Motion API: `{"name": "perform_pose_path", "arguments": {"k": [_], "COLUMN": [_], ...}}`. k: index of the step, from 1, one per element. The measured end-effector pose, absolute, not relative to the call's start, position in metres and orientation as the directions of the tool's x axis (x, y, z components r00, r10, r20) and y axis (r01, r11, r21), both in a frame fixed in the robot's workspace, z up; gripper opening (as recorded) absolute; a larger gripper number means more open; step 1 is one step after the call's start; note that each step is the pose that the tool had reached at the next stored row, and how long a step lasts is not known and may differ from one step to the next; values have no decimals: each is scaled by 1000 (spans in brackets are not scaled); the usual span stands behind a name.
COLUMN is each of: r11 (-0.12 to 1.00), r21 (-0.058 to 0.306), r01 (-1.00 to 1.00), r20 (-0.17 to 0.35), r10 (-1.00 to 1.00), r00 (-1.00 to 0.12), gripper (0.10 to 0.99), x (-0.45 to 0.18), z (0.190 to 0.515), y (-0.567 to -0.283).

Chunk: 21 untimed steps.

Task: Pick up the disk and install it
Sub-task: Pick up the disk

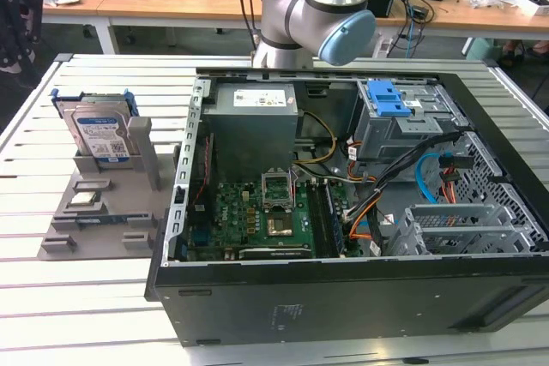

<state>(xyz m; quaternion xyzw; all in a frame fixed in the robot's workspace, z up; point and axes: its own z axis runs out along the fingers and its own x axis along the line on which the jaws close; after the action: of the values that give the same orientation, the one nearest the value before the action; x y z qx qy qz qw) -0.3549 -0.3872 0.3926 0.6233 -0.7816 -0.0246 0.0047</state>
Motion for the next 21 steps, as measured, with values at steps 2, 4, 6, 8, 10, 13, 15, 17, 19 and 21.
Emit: {"name": "perform_pose_path", "arguments": {"k": [2, 4, 6, 8, 10, 13, 15, 17, 19, 21], "r11": [206, 170, 126, 126, 125, 125, 125, 125, 125, 125], "r21": [44, 44, 44, 44, 44, 44, 44, 44, 44, 44], "r01": [-978, -984, -991, -991, -991, -991, -991, -991, -991, -991], "r20": [-23, -23, -23, -23, -23, -23, -23, -23, -23, -23], "r10": [-978, -985, -992, -992, -992, -992, -992, -992, -992, -992], "r00": [-207, -172, -127, -127, -127, -126, -126, -126, -126, -126], "gripper": [106, 106, 106, 106, 114, 357, 416, 475, 541, 541], "x": [-355, -355, -355, -355, -355, -355, -355, -355, -355, -355], "z": [393, 393, 393, 393, 393, 393, 393, 393, 393, 393], "y": [-387, -387, -387, -387, -387, -387, -387, -387, -387, -384]}}
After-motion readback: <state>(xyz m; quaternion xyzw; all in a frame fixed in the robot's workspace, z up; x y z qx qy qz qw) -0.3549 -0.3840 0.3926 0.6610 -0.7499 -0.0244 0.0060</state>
